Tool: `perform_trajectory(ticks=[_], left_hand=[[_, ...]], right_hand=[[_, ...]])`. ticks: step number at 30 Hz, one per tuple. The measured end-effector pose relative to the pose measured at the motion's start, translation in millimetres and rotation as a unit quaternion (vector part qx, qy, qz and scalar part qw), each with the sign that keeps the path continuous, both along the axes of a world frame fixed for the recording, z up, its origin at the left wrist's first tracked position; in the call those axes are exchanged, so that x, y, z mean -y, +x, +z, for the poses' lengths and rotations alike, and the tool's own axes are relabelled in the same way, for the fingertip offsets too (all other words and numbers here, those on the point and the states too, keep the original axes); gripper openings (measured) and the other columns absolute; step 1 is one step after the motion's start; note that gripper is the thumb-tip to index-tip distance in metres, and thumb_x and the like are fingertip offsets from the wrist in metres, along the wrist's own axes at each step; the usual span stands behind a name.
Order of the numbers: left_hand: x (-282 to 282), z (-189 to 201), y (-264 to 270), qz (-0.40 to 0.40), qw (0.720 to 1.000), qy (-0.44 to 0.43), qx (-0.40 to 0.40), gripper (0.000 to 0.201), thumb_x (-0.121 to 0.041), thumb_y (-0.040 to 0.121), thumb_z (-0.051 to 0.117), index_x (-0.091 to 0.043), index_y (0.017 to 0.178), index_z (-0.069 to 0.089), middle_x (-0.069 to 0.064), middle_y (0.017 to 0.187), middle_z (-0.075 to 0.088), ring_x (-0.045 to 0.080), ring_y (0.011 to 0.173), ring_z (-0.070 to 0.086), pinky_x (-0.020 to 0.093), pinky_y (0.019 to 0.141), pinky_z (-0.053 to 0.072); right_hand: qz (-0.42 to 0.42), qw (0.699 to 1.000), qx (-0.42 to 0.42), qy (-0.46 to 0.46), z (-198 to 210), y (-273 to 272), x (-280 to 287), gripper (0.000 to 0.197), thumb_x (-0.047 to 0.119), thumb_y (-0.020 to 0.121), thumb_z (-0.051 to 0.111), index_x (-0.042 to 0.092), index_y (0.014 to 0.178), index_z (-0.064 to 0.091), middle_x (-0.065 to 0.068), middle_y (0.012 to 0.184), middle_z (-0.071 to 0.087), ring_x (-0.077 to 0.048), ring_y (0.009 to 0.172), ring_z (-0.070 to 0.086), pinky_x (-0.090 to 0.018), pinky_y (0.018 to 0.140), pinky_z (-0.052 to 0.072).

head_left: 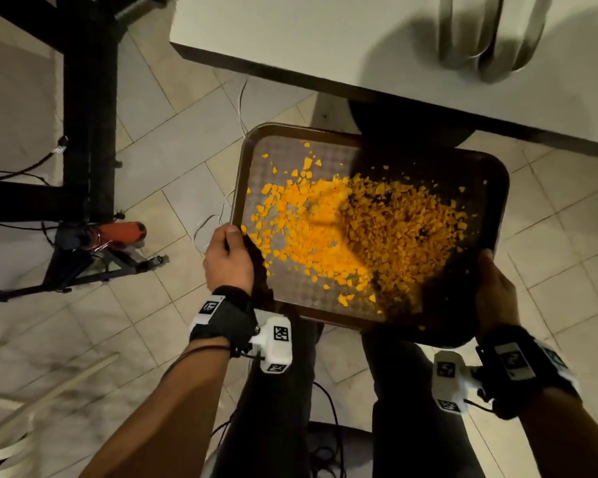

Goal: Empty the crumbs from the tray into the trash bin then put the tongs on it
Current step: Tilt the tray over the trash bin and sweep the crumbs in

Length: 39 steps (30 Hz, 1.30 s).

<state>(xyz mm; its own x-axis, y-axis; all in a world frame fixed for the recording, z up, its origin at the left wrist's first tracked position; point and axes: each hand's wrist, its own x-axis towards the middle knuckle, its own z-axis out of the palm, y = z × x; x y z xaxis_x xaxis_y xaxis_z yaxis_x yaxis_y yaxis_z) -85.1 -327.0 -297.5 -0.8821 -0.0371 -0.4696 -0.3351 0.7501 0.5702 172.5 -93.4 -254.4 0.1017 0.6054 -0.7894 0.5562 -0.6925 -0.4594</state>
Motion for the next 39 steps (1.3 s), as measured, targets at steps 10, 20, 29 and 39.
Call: perform_trajectory(ticks=[10,20,29,39], left_hand=[[-62.7,-126.7,-17.3,-0.016,0.998,0.042,-0.039,0.032,-0.039,0.100,0.040,-0.023,0.110,0.066,0.008,0.109,0.069,0.032,0.104,0.061,0.045,0.097,0.048],[-85.4,-210.4,-24.6,-0.064,0.993,0.083,-0.059,0.034,-0.030,0.103,0.043,-0.016,0.126,0.063,0.010,0.125,0.065,0.030,0.117,0.057,0.035,0.102,0.043],[-88.1,-160.1,37.9,-0.317,0.920,0.068,-0.218,0.054,-0.030,0.100,0.045,-0.020,0.152,0.035,0.004,0.159,0.031,0.024,0.146,0.028,0.039,0.119,0.024],[-135.3,-203.2,206.0,-0.730,0.647,-0.005,-0.219,0.077,-0.034,0.081,0.053,-0.011,0.153,0.034,0.010,0.161,0.028,0.034,0.148,0.016,0.047,0.120,0.010]], right_hand=[[0.004,0.997,-0.083,-0.006,-113.2,-2.7,-53.3,0.053,0.069,0.088,0.045,0.026,0.112,0.064,-0.001,0.112,0.071,-0.023,0.100,0.067,-0.041,0.086,0.052],[0.095,0.982,0.010,0.160,-190.2,-6.9,-74.1,0.063,0.054,0.100,0.031,0.002,0.124,0.057,-0.016,0.112,0.056,-0.022,0.097,0.052,-0.026,0.074,0.035],[0.078,0.972,0.039,0.216,-181.6,2.0,-62.4,0.067,0.051,0.100,0.032,-0.008,0.118,0.057,-0.028,0.124,0.057,-0.039,0.112,0.055,-0.041,0.090,0.041],[0.089,0.966,0.015,0.243,-201.9,-10.0,-66.6,0.060,0.050,0.101,0.032,-0.002,0.101,0.063,-0.019,0.095,0.055,-0.035,0.095,0.056,-0.032,0.073,0.031]])
